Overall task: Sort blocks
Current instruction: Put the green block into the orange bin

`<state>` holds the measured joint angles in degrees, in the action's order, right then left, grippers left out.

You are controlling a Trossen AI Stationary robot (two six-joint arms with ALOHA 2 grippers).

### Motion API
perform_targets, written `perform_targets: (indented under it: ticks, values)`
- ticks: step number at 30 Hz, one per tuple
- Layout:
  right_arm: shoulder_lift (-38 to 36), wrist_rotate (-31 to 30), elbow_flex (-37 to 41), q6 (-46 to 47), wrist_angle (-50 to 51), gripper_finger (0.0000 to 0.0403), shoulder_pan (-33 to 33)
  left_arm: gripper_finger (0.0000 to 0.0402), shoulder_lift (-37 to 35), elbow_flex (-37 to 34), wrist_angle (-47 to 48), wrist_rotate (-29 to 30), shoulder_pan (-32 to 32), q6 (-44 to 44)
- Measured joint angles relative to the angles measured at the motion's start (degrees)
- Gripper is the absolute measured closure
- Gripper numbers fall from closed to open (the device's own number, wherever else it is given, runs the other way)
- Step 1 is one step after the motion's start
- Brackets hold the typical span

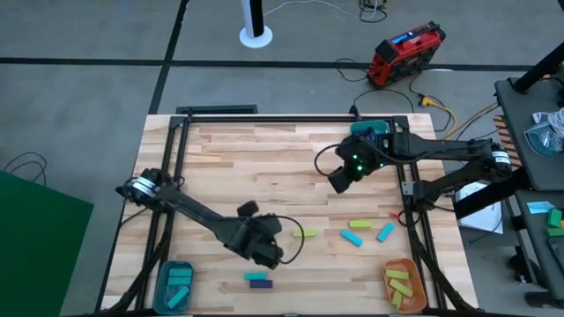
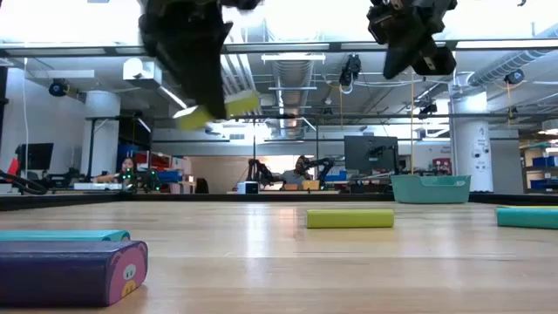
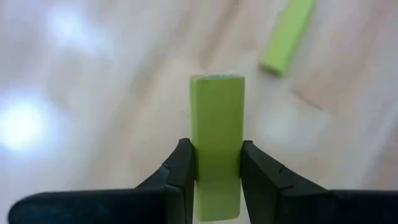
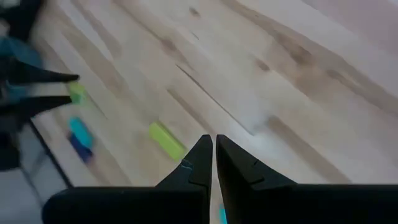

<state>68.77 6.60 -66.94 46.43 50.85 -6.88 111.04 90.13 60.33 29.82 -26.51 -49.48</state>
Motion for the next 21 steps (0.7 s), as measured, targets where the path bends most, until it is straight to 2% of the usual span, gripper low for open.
perform_targets:
  ticks: [3, 9, 13, 16, 21]
  values:
    - [0.00, -0.07, 0.00, 2.26, -5.46, 0.0389, 0.91, 0.0329, -3.18, -0.42, 0.18, 7.77, 1.18, 9.04]
    - [0.00, -2.36, 0.00, 4.95, -19.85, 0.0388, 3.10, 0.0329, -9.17, -2.83, -3.18, 11.35, 6.38, 22.19]
    - [0.06, -4.68, 0.00, 5.70, -24.83, 0.0371, 3.61, 0.0329, -12.23, -3.34, -8.93, 11.67, 9.37, 32.42]
    - [0.85, -5.07, 0.00, 6.56, -26.07, 0.0340, 3.76, 0.0329, -13.66, -3.34, -13.38, 11.39, 11.18, 38.86]
    - [3.20, -5.08, -0.38, 6.74, -27.32, 0.0275, 3.92, 0.0329, -14.62, -3.11, -17.25, 4.45, 14.14, 43.90]
